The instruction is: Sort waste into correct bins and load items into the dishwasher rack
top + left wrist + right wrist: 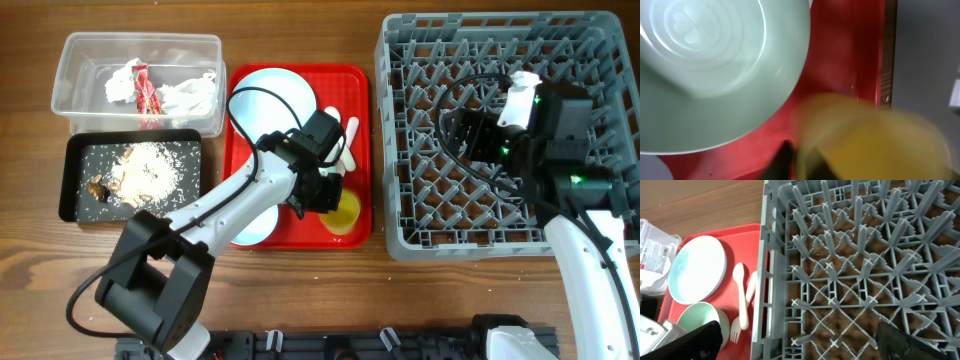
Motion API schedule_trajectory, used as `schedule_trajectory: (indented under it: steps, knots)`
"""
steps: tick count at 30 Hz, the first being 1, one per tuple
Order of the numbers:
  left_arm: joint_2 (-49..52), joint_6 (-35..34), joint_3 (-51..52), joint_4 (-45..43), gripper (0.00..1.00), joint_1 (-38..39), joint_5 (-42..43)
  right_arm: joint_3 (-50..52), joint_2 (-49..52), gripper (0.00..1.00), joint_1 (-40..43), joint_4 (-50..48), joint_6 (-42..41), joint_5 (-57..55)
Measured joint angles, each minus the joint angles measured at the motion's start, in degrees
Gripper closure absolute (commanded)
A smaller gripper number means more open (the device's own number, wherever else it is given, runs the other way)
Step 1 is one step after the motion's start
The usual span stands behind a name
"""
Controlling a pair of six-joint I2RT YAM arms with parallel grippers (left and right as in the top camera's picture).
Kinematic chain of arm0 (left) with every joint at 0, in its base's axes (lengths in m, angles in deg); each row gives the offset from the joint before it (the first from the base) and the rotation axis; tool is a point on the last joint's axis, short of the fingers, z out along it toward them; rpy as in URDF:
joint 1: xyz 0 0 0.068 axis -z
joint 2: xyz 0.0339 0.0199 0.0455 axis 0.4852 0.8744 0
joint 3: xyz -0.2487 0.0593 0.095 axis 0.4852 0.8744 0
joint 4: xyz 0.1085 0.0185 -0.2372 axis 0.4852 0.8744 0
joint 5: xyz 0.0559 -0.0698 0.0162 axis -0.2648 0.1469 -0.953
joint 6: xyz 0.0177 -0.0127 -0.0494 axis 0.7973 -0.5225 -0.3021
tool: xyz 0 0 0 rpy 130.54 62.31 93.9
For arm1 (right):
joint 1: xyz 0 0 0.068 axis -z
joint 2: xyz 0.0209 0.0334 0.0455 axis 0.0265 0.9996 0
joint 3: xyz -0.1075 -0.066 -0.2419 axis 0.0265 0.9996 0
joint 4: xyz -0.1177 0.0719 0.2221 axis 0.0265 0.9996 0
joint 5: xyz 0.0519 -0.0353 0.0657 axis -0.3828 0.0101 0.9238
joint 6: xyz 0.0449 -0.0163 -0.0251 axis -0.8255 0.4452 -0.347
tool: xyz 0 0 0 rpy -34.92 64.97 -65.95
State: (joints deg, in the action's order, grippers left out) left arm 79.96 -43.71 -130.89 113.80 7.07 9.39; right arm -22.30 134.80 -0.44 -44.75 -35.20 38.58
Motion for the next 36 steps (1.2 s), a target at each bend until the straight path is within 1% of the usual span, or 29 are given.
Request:
schedule_trajectory:
  steps: [3, 4, 6, 8, 10, 11, 12, 14, 15, 16, 17, 20, 23, 25, 26, 27, 28, 29, 30, 32, 33, 35, 36]
  knots:
    - [0.07, -1.53, -0.07, -1.03, 0.96, -0.59, 0.63, 0.0, 0.02, 0.01, 0.0, -0.44, 0.0, 3.32]
    - [-0.11, -1.51, -0.42, -0.72, 0.96, -1.66, 3.52, 0.0, 0.02, 0.01, 0.0, -0.96, -0.02, 5.68]
    - [-1.88, -1.38, -1.46, -2.08, 0.96, -6.51, 9.92, 0.0, 0.02, 0.01, 0.0, -1.51, 0.02, 11.37]
    - [-5.68, -1.05, -2.36, -5.6, 0.96, -14.19, 19.96, 0.0, 0.2, 0.01, 0.04, -2.45, 0.94, 20.31]
    - [-7.65, -1.01, -3.02, -10.64, 0.96, -21.68, 33.88, -0.02, 1.7, 0.01, -0.5, -5.81, 2.43, 31.87]
    - [-7.74, -1.03, -3.13, -12.48, 0.96, -23.82, 38.71, 0.0, 2.56, 0.01, -1.14, -7.98, 2.71, 35.6]
    - [-7.74, -1.05, -3.19, -15.58, 0.96, -26.23, 46.1, -0.17, 4.37, 0.01, -2.91, -13.53, 2.64, 40.79]
    - [-7.74, -1.05, -3.19, -17.49, 0.96, -26.73, 52.65, -0.11, 6.95, 0.01, -6.19, -18.8, 1.79, 45.83]
    - [-7.74, -1.03, -3.19, -17.77, 0.96, -26.73, 56.35, -0.17, 8.72, 0.01, -7.76, -22.88, 1.05, 47.28]
    - [-7.74, -1.03, -3.19, -17.88, 0.96, -26.62, 59.47, -0.33, 11.54, 0.01, -9.66, -28.79, -1.38, 50.27]
    - [-7.74, -1.03, -3.19, -18.03, 0.96, -26.62, 61.24, -0.22, 12.76, 0.01, -10.38, -31.23, -2.16, 51.6]
    - [-7.74, -1.03, -3.19, -17.94, 0.96, -26.69, 64.08, -0.13, 16.59, 0.1, -13.05, -41.22, -7.3, 57.31]
    - [-7.74, -1.03, -3.19, -17.99, 0.96, -26.69, 64.76, -0.17, 17.81, 0.19, -15.13, -42.47, -9.9, 59.45]
    - [-7.74, -1.03, -3.19, -18.05, 0.96, -26.69, 64.98, -0.17, 17.92, 0.29, -15.58, -42.49, -10.73, 60.24]
    - [-7.74, -1.03, -3.19, -18.05, 0.92, -26.69, 64.89, -0.17, 17.92, 0.38, -15.58, -42.51, -10.86, 60.85]
    - [-7.74, -1.03, -3.19, -18.05, 0.82, -26.69, 64.89, -0.2, 17.92, 0.41, -15.58, -42.53, -11.17, 61.07]
    - [-7.74, -1.01, -3.19, -18.12, 0.69, -26.69, 64.89, -0.2, 17.92, 0.41, -15.56, -42.47, -11.54, 61.02]
    - [-7.74, -1.27, -3.19, -18.23, 0.53, -26.69, 65.24, -0.2, 17.94, 0.37, -15.56, -42.47, -11.58, 60.96]
    - [-7.74, -1.05, -3.19, -18.29, 0.43, -26.69, 65.72, -0.2, 18.08, 0.37, -15.56, -42.49, -11.8, 60.96]
    - [-7.74, -1.05, -3.19, -18.34, 0.31, -26.64, 65.24, -0.2, 18.12, 0.38, -15.45, -42.47, -12.22, 60.83]
    - [-7.74, -1.2, -3.19, -18.27, 0.29, -26.64, 64.0, -0.22, 18.12, 0.38, -15.04, -41.88, -12.26, 60.76]
    - [-7.74, -1.07, -3.19, -18.23, 0.29, -26.8, 59.43, -0.42, 18.05, 0.38, -11.98, -36.0, -12.57, 58.77]
    - [-7.74, -1.05, -3.19, -18.03, 0.3, -26.97, 55.91, -0.57, 17.59, 0.38, -10.36, -30.88, -11.96, 56.83]
